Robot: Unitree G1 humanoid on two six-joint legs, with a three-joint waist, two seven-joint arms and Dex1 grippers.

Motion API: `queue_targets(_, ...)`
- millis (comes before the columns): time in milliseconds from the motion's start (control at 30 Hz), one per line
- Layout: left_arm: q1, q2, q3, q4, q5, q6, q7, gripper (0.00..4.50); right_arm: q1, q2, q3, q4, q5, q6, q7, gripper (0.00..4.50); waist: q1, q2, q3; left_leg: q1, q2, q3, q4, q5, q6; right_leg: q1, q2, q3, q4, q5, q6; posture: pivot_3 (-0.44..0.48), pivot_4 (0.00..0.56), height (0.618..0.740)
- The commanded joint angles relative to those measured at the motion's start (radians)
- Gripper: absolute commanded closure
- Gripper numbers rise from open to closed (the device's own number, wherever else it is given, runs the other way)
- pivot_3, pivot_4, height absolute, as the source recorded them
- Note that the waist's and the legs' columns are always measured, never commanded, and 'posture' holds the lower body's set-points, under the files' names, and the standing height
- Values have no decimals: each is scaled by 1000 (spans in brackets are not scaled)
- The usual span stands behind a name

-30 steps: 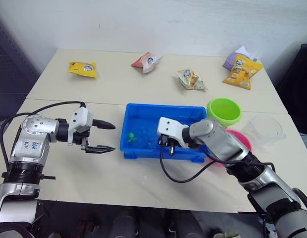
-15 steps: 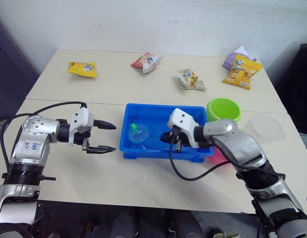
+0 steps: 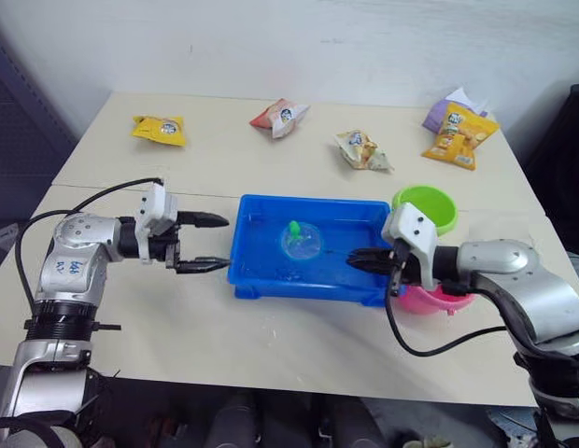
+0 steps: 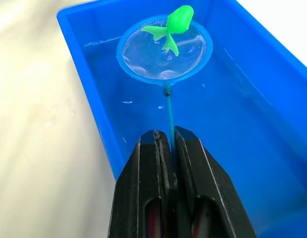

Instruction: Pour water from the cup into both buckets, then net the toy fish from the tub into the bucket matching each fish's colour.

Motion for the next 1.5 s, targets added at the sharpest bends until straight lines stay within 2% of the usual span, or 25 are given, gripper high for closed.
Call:
queue_targets(33, -30, -25, 6, -79, -37, 49, 34, 89, 59, -23, -109, -72, 21, -52, -32, 4500, 0, 0, 0, 0, 0, 0, 0, 0, 0, 0, 0, 0, 0, 0, 0, 0, 150, 738)
queue_targets(167, -37, -49, -4, -106, -44, 85, 48, 89, 113, -37, -190, -112, 61, -51, -48, 4500, -5, 0, 0, 1, 0, 1, 0, 0, 0, 0, 1, 1, 0, 0, 0, 0, 150, 738)
queue_targets(267, -61, -97, 0, -98, -61, 99, 72, 89, 140, -77, -305, -125, 110, -46, -31, 4500, 0, 0, 0, 2, 0, 0, 0, 1, -1, 1, 2, 1, 1, 0, 0, 0, 150, 738)
queue_targets(433, -66, -144, 2, -114, -74, 107, 97, 89, 173, -147, -424, -44, 109, -84, -22, 4500, 2, 0, 0, 2, 0, 0, 0, 1, -1, 2, 1, 1, 0, 0, 1, 0, 150, 738)
queue_targets(533, -60, -159, 0, -116, -69, 101, 102, 89, 181, -169, -451, 28, 90, -123, -34, 4500, 1, 0, 0, 2, 0, 0, 0, 1, -1, 2, 1, 1, -1, 0, 1, 0, 150, 738)
queue_targets(667, -44, -183, -13, -118, -53, 74, 110, 89, 181, -188, -408, 245, -71, -344, -95, 4500, 2, 0, 0, 3, 0, 1, 0, 1, -1, 3, 1, 1, -1, 0, 1, 0, 150, 738)
queue_targets(900, -33, -194, -24, -108, -29, 30, 123, 89, 150, -153, -330, 462, -261, -697, -226, 4500, -2, 0, 0, 4, 0, 2, 0, 2, -2, 2, 2, 2, -1, 0, 1, 0, 150, 738)
queue_targets(1033, -31, -194, -30, -101, -23, 13, 124, 89, 173, -244, -242, 595, -514, -965, -368, 4500, -1, 0, 0, 5, 0, 3, 0, 2, -2, 2, 2, 3, -1, 0, 1, 0, 150, 738)
queue_targets(1200, -30, -188, -33, -95, -19, 8, 121, 89, 158, -296, -221, 667, -683, -1147, -553, 4500, -4, 0, 0, 5, 0, 3, 0, 3, -3, 2, 2, 3, -1, 0, 1, 0, 150, 738)
queue_targets(1333, -32, -189, -34, -89, -17, 0, 118, 89, 156, -317, -217, 701, -747, -1232, -645, 4500, -3, 0, 0, 6, 0, 3, 0, 3, -3, 3, 2, 4, -1, 0, 1, 0, 150, 738)
queue_targets(1500, -36, -193, -32, -78, -17, -25, 109, 89, 151, -309, -225, 710, -711, -1285, -648, 4500, -3, 0, 0, 6, 0, 4, 0, 3, -4, 3, 2, 4, -1, 0, 1, 0, 150, 738)
